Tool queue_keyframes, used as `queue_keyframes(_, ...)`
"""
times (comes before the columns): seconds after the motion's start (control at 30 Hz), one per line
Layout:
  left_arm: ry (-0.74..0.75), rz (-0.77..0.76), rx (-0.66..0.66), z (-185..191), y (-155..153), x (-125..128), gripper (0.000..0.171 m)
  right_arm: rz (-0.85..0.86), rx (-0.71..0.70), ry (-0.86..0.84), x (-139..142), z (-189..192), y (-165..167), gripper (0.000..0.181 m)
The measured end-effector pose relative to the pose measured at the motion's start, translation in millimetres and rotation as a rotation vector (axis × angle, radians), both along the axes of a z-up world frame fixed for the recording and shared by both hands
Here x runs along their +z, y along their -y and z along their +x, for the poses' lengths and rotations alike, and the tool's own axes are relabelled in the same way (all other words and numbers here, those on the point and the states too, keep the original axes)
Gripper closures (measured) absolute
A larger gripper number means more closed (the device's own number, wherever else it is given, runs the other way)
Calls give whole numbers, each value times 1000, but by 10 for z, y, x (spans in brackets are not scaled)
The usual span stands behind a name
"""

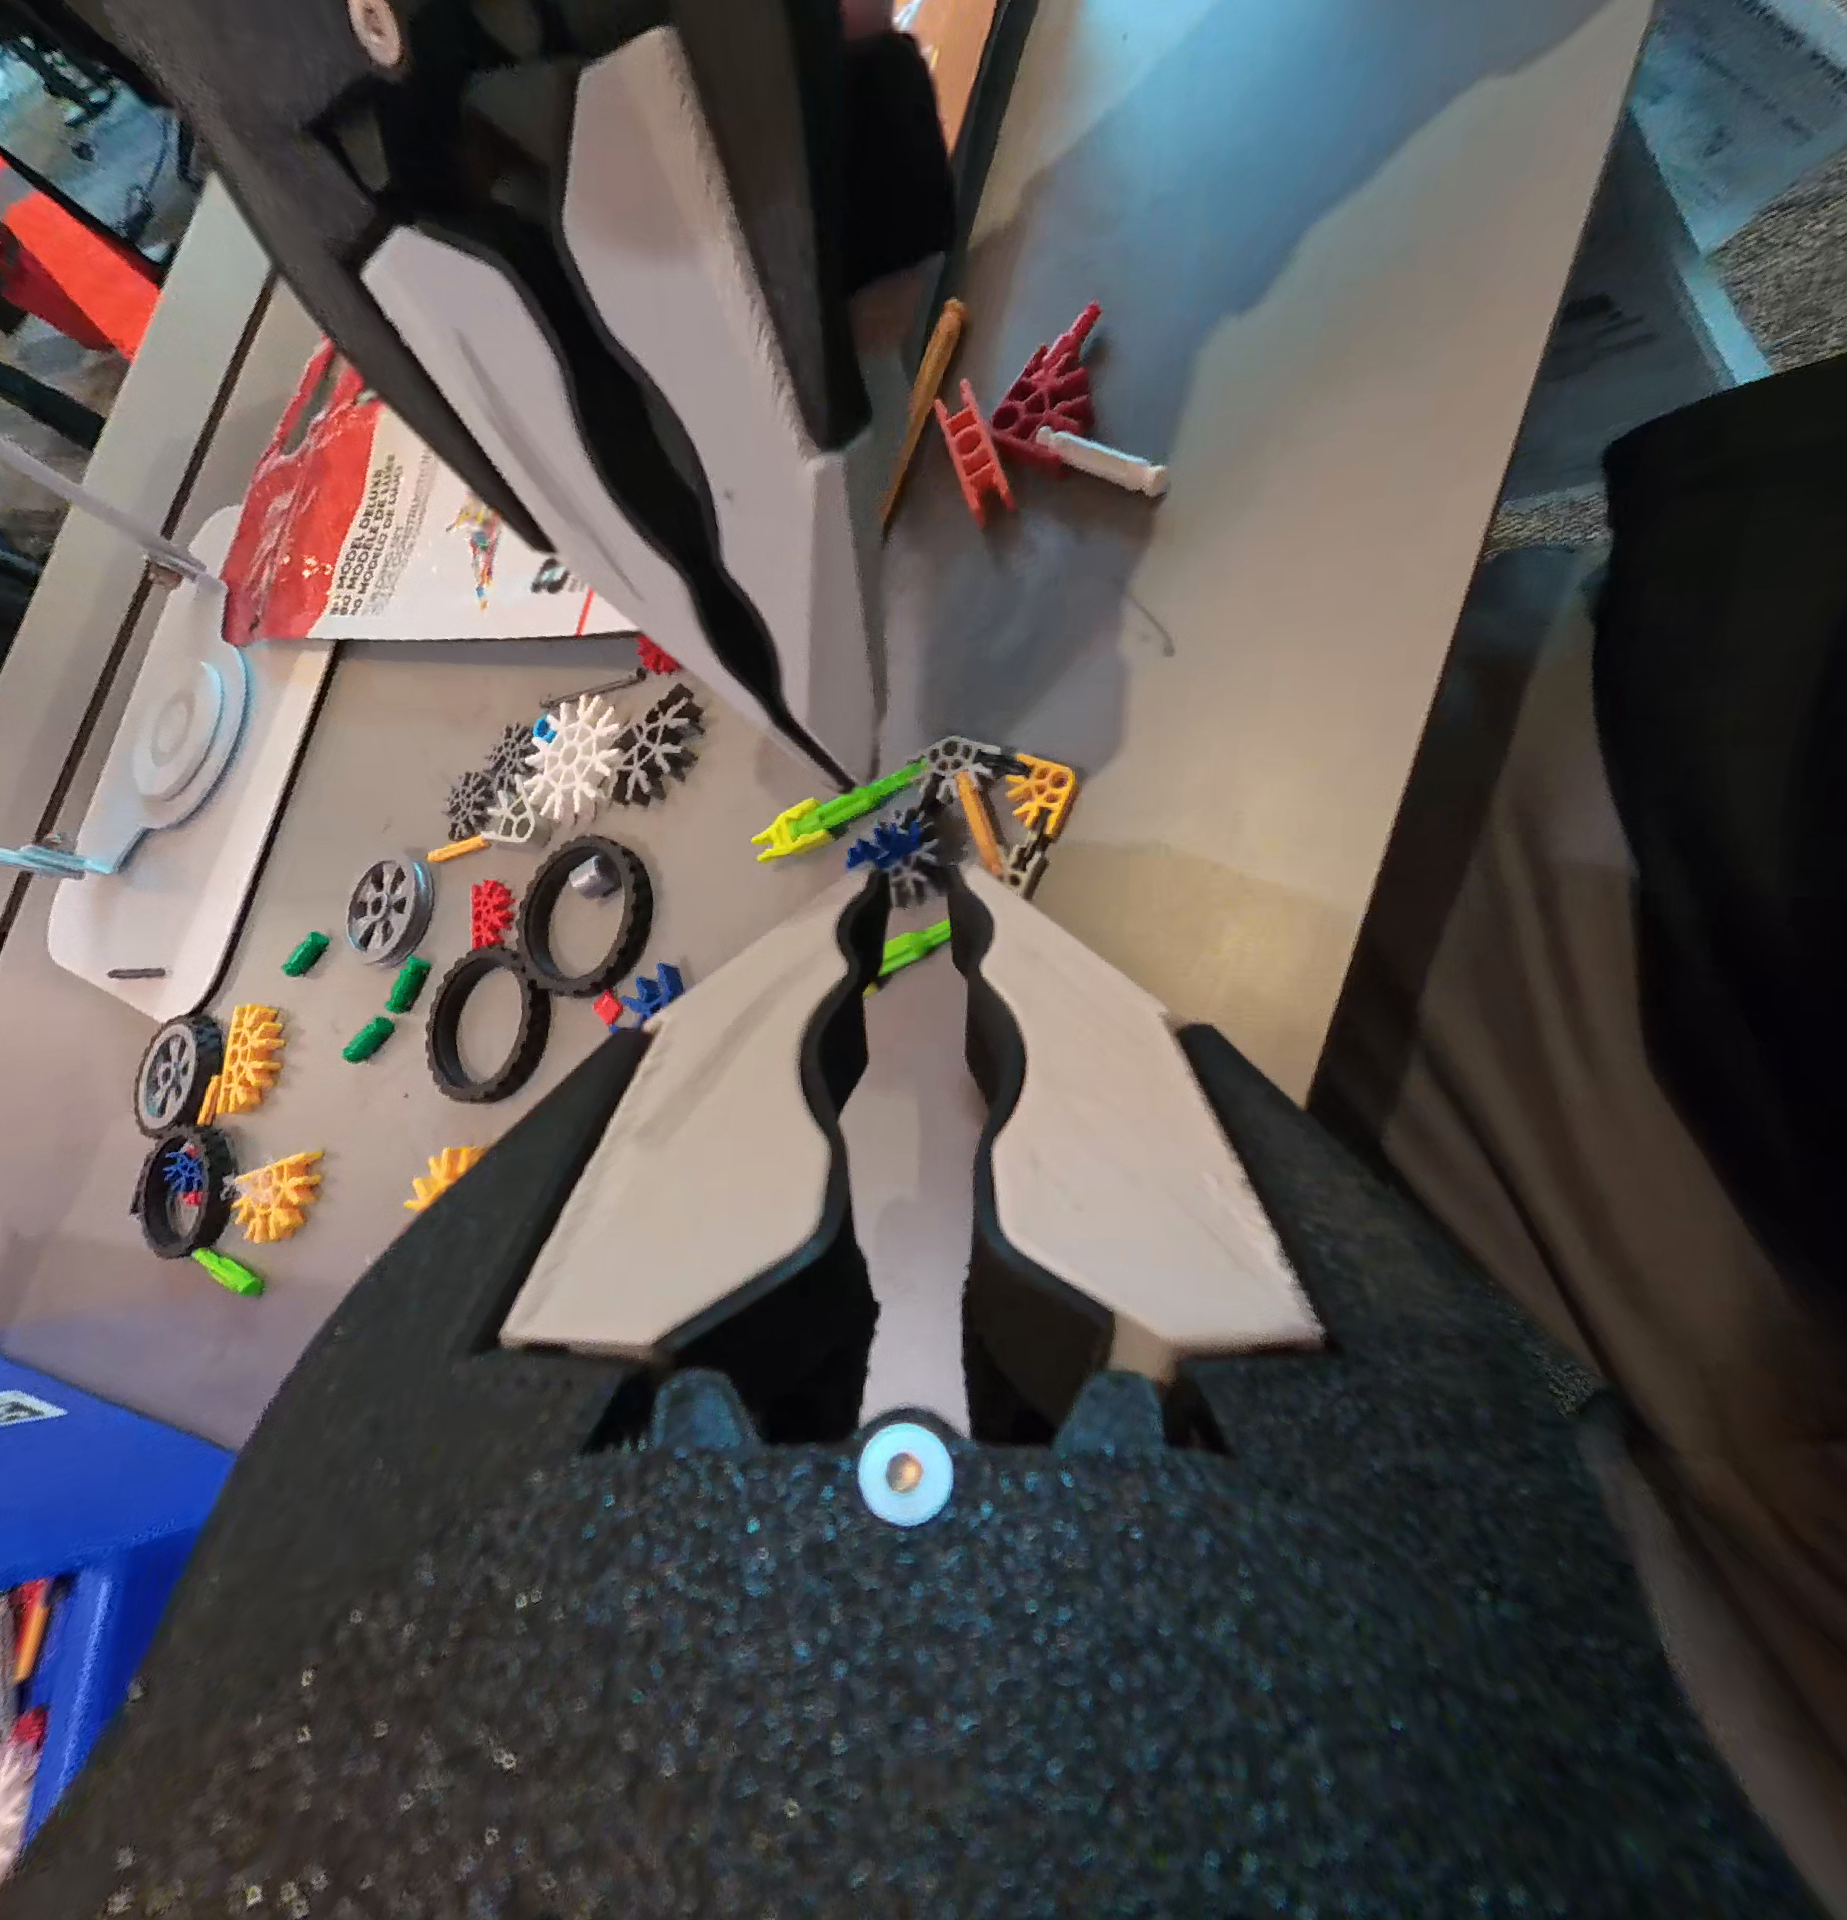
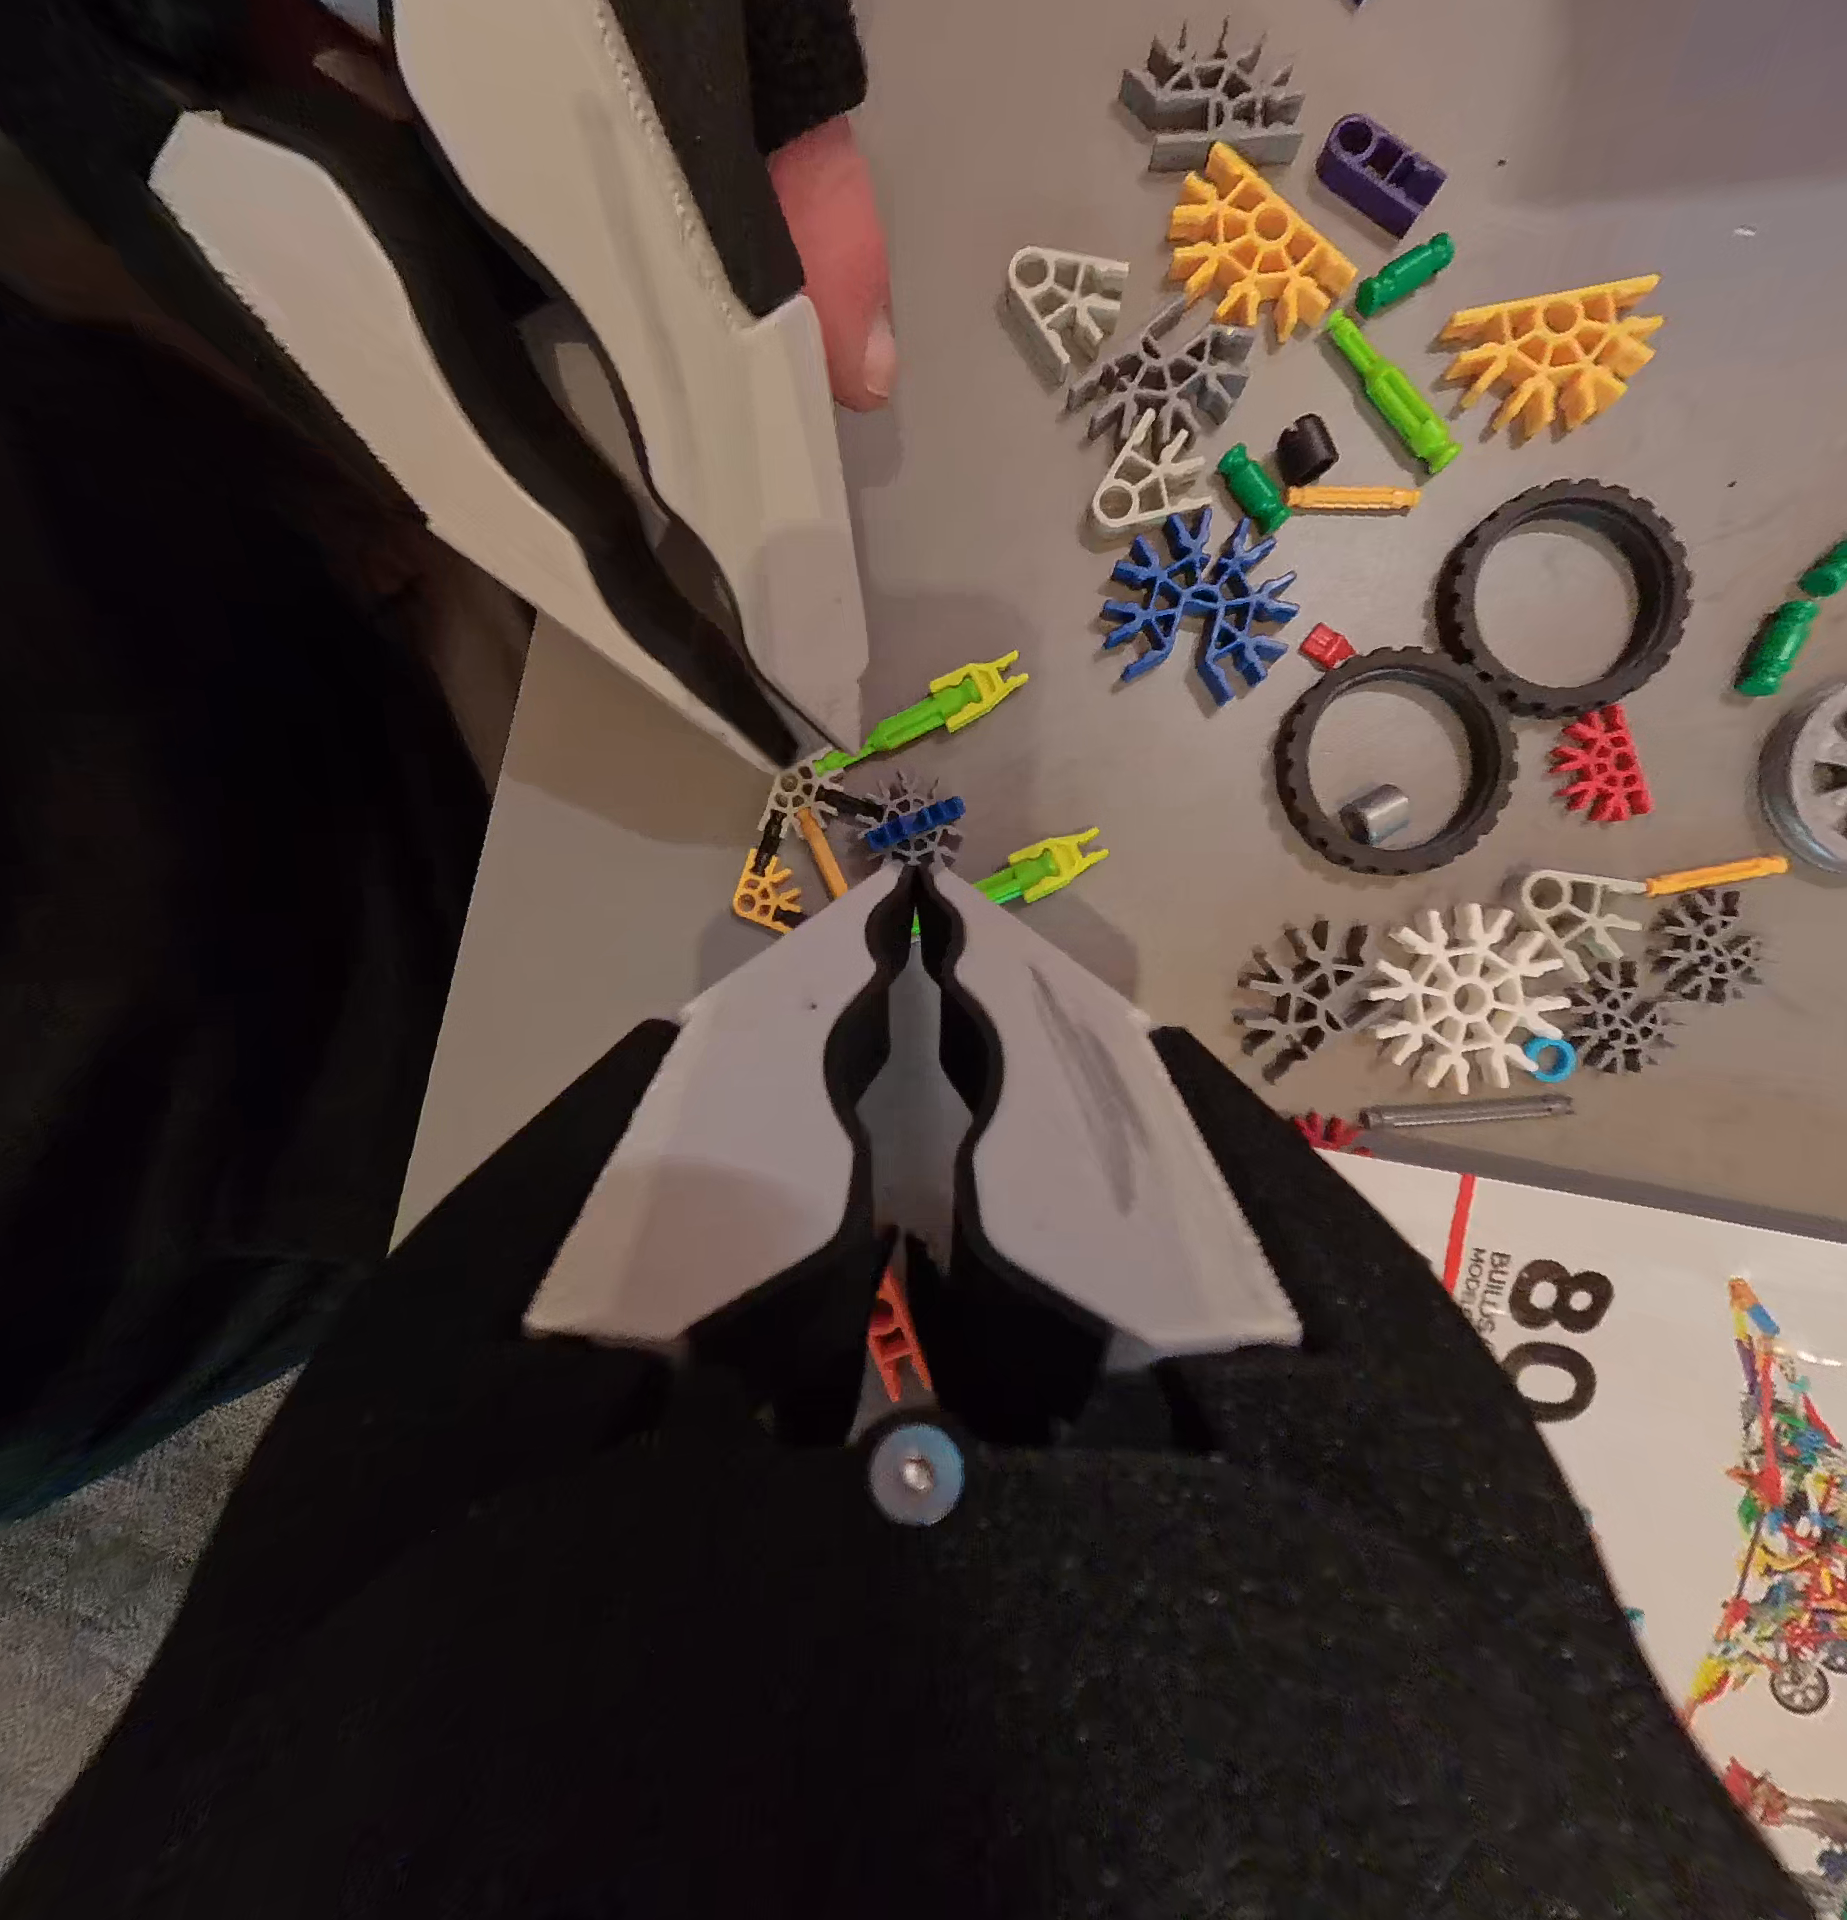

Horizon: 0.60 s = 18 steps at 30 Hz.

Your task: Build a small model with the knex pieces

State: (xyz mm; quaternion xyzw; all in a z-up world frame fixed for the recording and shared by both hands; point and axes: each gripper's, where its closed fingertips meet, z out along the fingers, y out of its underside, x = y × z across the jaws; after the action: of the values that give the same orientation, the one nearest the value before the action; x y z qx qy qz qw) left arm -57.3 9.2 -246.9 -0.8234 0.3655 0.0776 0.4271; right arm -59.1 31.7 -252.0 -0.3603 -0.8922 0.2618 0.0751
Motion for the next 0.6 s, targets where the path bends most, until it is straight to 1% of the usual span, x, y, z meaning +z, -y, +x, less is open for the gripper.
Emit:
queue_keyframes(0.03,-10,-2,11,-17,-20,-12,169,6,10,4,-24,10,16,181)
queue_keyframes(0.07,-15,-15,12,-21,-25,-37,171,9,15,5,-41,10,29,181)
queue_keyframes(0.27,1,-53,33,-47,-60,-93,171,45,19,19,-129,-16,35,181)
queue_keyframes(0.4,-1,-78,23,-24,-52,-158,171,56,34,27,-145,-12,58,181)
queue_keyframes(0.53,-11,-80,24,-32,-30,-148,171,75,42,30,-146,-20,55,181)
queue_keyframes(0.6,23,-70,32,-48,-28,-83,171,81,45,32,-146,-20,54,181)
